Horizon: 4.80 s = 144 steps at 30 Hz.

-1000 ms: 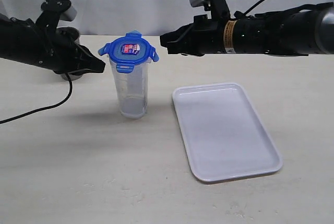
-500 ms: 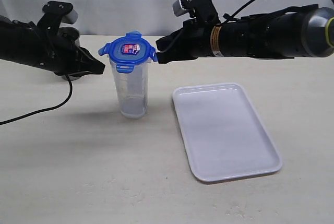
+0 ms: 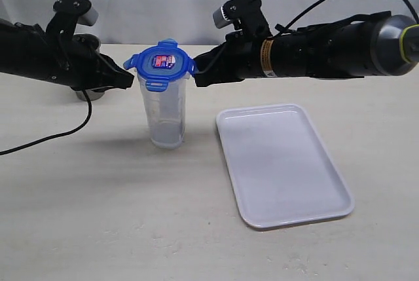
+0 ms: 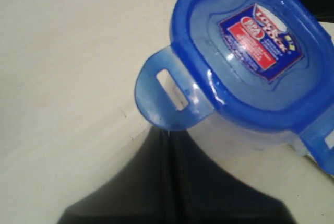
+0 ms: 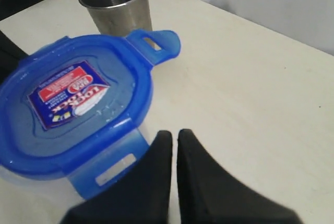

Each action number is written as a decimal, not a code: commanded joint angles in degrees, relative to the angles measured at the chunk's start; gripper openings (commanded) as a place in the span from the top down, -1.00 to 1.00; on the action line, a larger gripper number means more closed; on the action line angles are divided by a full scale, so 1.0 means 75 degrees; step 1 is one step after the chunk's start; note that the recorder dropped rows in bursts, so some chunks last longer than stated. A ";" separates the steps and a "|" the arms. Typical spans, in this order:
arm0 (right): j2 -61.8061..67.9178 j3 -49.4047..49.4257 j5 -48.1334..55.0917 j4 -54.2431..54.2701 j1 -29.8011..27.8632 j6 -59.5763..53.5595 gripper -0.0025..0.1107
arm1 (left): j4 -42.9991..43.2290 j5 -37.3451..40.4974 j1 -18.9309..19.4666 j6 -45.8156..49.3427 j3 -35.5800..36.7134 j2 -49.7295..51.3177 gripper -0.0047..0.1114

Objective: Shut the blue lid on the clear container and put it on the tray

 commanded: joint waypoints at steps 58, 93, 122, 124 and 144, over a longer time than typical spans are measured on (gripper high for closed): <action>-0.1531 -0.0116 -0.0108 -0.1973 0.0029 0.1813 0.88 | 0.0423 -0.0497 0.0086 -0.0237 0.0012 -0.0006 0.92; -0.0915 -0.3875 1.0066 1.3596 0.1267 -1.3578 0.88 | -0.1131 0.1973 0.0983 0.4985 0.0896 0.0118 0.92; 0.1608 -0.5791 1.1902 1.2881 0.1544 -1.2622 0.88 | -0.1363 0.2461 0.0995 0.5858 0.0779 0.0914 0.81; 0.1608 -0.5791 1.1936 1.2881 0.1544 -1.2679 0.88 | -0.1363 0.2597 0.0995 0.5858 0.0659 0.1132 0.62; 0.1608 -0.5791 1.1965 1.2881 0.1544 -1.2796 0.88 | -0.1767 0.1095 -0.0071 0.5858 0.0433 0.1328 -0.66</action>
